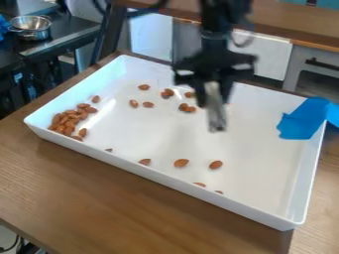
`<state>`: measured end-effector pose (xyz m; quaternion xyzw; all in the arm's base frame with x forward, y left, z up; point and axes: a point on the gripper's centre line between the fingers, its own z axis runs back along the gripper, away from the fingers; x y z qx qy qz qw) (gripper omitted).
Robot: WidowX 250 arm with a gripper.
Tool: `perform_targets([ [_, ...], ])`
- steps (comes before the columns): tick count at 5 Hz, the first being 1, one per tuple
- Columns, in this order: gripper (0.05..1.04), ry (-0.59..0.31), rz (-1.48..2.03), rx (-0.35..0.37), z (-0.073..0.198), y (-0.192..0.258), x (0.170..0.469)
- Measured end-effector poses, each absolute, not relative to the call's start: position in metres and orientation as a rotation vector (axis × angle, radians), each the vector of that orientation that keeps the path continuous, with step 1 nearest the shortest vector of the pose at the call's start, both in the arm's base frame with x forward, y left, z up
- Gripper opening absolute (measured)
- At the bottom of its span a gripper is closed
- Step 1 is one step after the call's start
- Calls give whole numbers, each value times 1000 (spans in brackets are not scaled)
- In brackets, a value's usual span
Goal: Sweep into pile
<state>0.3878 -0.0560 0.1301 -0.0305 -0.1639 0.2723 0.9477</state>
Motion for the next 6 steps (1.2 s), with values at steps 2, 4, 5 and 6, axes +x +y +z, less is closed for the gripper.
perform_targets([
  [2, 370, -353, 392, -53, 112, -107, 388],
  [4, 370, -357, 340, -39, 101, -131, 377],
  [5, 370, -338, 332, -19, 88, -128, 369],
  [6, 370, -328, 304, 0, 76, -126, 361],
])
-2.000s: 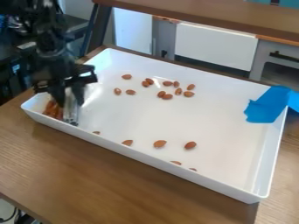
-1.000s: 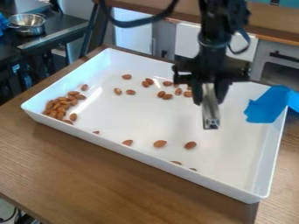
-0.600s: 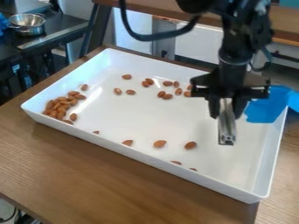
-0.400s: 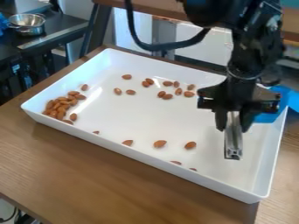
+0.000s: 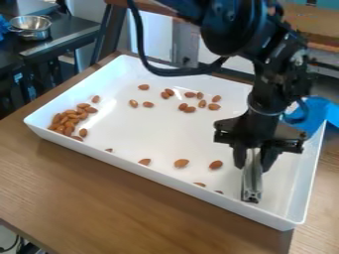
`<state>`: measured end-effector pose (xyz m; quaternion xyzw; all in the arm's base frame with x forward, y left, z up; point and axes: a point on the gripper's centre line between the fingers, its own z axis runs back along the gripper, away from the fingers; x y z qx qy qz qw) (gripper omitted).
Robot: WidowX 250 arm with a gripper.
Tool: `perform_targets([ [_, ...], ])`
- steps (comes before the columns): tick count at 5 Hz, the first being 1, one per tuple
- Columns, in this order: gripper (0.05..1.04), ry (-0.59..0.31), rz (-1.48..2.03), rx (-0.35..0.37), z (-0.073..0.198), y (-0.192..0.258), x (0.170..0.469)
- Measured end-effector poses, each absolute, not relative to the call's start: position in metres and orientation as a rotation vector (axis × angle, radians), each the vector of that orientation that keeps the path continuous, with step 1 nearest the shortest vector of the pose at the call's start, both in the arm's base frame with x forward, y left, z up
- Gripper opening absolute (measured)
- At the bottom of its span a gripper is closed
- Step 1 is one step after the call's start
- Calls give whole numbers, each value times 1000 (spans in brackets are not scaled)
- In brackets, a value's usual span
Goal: Sweep into pile
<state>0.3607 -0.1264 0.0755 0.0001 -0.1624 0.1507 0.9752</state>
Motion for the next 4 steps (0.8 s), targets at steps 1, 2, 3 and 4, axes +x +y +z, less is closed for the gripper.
perform_targets([
  [1, 370, -340, 272, 20, 66, -121, 357],
  [2, 370, -355, 266, 20, 65, -112, 360],
  [3, 370, -344, 250, 19, 66, -95, 358],
  [4, 370, -338, 247, 13, 71, -76, 358],
])
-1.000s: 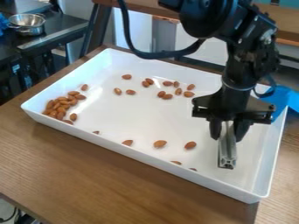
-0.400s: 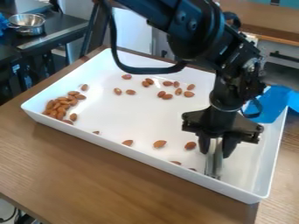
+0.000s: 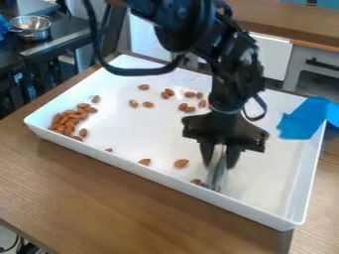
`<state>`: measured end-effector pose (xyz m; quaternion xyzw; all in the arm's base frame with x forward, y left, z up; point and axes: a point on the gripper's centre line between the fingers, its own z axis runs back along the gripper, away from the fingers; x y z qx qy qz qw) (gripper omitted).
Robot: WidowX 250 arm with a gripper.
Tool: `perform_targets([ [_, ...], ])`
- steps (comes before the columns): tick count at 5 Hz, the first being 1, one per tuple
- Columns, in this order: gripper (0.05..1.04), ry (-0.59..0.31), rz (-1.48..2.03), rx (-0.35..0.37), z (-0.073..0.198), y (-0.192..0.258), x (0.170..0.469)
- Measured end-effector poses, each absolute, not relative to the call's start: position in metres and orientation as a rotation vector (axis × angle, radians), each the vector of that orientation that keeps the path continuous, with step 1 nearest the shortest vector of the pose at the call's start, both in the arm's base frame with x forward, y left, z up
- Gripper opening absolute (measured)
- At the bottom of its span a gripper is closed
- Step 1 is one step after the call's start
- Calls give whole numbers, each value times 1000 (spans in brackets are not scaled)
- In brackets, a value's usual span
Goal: Sweep into pile
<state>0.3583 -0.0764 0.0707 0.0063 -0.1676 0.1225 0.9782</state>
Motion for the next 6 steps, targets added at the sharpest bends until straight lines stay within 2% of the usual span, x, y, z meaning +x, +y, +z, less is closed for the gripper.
perform_targets([
  [2, 370, -313, 221, 31, 67, -48, 358],
  [4, 370, -336, 195, 46, 65, -26, 354],
  [6, 370, -280, 185, 53, 66, 2, 348],
])
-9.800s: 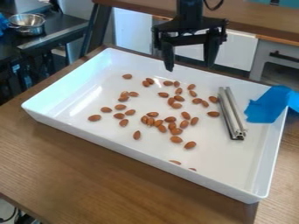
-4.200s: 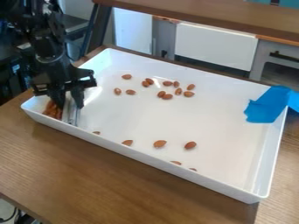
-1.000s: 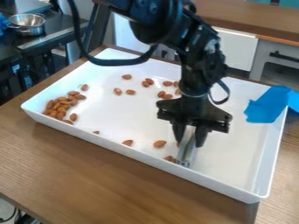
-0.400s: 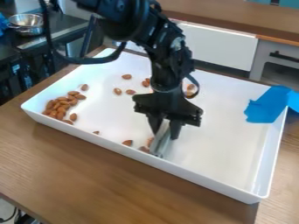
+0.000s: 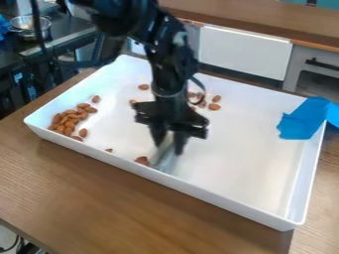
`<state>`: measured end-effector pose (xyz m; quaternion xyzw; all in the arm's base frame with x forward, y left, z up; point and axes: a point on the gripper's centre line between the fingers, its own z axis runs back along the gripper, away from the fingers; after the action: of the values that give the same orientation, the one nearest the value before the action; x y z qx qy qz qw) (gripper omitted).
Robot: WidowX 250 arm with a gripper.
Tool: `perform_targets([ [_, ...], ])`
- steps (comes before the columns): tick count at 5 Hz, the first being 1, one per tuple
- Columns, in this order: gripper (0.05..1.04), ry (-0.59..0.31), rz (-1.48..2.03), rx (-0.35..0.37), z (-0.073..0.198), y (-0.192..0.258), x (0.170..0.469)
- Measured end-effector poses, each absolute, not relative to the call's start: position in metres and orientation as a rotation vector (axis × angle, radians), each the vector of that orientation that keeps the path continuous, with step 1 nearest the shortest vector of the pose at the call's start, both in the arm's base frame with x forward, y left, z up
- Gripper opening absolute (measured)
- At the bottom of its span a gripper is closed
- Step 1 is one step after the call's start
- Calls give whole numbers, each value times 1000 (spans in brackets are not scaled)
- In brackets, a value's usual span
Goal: Sweep into pile
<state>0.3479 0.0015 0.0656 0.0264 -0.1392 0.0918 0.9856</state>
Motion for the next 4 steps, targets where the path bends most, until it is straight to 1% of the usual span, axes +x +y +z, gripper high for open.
perform_targets([
  [1, 370, -273, 178, 71, 65, 23, 347],
  [3, 370, -306, 137, 115, 63, 56, 344],
  [4, 370, -312, 154, 143, 64, 87, 340],
])
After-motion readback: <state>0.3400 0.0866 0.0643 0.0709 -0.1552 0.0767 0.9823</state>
